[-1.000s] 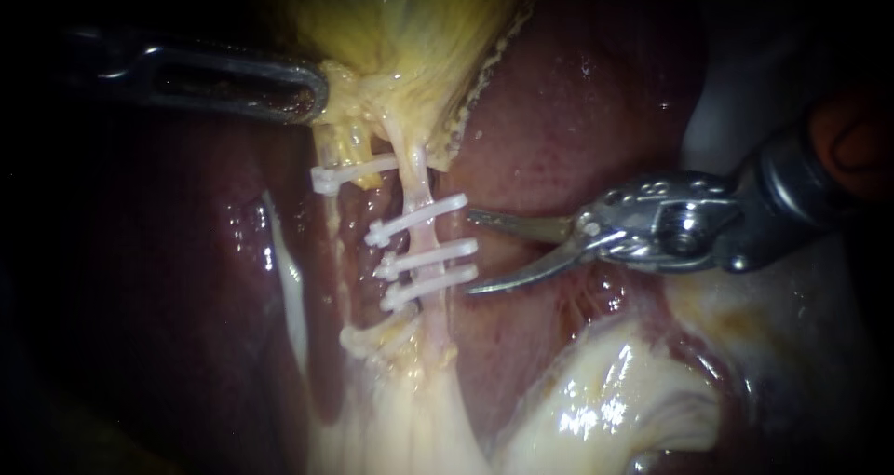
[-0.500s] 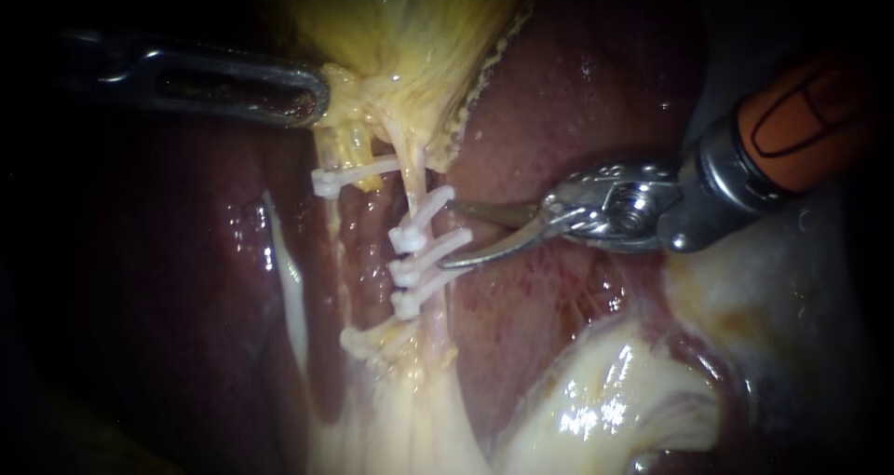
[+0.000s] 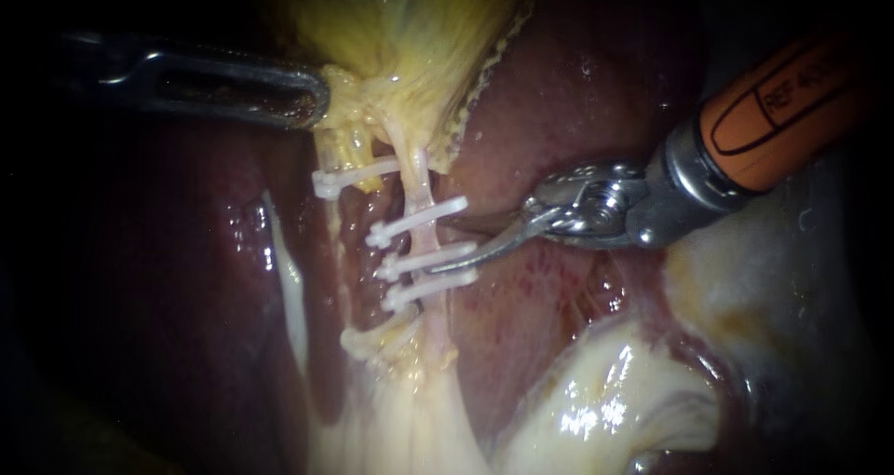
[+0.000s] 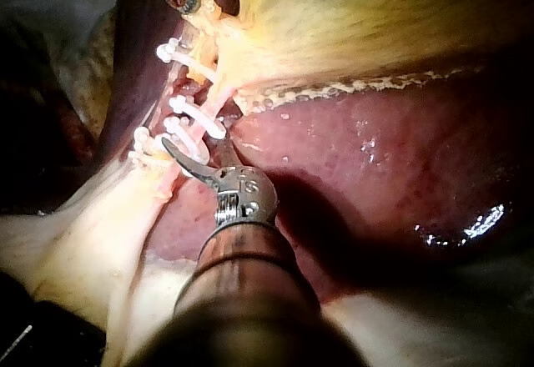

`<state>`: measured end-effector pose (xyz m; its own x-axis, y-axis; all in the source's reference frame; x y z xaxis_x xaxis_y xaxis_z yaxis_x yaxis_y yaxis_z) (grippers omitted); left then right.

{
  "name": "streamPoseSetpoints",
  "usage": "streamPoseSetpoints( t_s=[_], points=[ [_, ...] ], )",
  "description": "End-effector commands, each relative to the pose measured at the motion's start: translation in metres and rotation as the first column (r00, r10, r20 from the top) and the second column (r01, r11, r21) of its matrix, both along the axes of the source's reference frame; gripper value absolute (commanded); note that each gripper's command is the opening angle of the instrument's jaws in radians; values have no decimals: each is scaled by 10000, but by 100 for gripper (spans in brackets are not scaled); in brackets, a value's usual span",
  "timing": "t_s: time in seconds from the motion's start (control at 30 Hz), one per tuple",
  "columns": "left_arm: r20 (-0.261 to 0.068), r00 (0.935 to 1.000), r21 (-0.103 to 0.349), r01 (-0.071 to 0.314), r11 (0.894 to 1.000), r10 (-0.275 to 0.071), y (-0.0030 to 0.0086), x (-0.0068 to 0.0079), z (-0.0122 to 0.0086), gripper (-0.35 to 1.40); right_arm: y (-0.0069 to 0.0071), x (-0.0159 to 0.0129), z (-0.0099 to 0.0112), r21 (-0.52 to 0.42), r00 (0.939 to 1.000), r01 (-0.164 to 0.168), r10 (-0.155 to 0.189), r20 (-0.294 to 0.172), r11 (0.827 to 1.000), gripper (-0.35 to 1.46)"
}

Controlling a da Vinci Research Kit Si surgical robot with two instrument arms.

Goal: Go to the cutting position right tube

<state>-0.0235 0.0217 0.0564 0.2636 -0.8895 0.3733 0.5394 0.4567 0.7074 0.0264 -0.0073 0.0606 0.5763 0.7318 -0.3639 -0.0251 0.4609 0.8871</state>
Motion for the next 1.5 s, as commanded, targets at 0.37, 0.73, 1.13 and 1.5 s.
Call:
streamPoseSetpoints(
  t_s=[0.37,0.73,1.13,1.5],
  points=[
    [-11,10000,-5,10,10000,-10,0,0,-1,-35,5,38,4,758,9784,-187,338,-2037,9969,132],
    [-17,10000,-12,16,10000,-16,-1,-2,0,-35,2,61,10,1262,9345,78,376,-3539,9920,106],
    [-18,10000,-12,18,10000,-18,-1,-2,0,-35,-7,87,10,1630,8938,235,523,-4455,9863,120],
    [-17,10000,-12,16,10000,-16,-1,-1,0,-35,0,81,-23,1967,8640,89,915,-4951,9804,122]
  ],
)
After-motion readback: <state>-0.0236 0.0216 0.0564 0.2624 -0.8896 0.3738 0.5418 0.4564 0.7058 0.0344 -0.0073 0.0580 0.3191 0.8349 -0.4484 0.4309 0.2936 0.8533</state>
